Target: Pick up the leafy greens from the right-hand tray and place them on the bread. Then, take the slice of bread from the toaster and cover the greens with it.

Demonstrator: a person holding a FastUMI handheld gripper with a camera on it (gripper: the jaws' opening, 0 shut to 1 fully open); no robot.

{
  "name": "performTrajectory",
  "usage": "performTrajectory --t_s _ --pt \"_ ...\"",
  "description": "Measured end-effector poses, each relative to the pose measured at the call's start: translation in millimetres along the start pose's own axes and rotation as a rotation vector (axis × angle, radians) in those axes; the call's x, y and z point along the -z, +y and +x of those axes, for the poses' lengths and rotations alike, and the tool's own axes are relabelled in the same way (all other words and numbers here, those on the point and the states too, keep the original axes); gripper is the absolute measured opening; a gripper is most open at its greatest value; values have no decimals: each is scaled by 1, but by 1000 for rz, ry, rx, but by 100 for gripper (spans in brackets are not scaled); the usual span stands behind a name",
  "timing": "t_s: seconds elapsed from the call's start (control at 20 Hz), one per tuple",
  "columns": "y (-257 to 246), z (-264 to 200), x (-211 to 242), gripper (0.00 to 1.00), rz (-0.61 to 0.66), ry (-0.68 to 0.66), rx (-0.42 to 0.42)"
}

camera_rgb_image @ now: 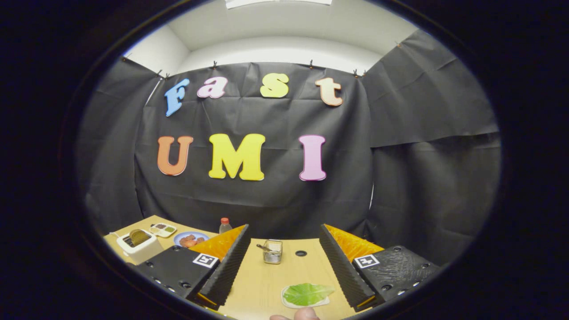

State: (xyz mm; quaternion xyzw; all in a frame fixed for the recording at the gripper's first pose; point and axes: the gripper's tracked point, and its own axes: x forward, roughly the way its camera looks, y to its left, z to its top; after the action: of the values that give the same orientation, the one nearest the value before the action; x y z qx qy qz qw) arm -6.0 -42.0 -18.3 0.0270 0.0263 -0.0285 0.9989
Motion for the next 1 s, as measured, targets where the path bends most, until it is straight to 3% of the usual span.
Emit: performTrajectory --t_s 0.4,1.0 --pt "-42 15 54 95 5 121 -19" --pt "-133 92 274 95 29 505 -77"
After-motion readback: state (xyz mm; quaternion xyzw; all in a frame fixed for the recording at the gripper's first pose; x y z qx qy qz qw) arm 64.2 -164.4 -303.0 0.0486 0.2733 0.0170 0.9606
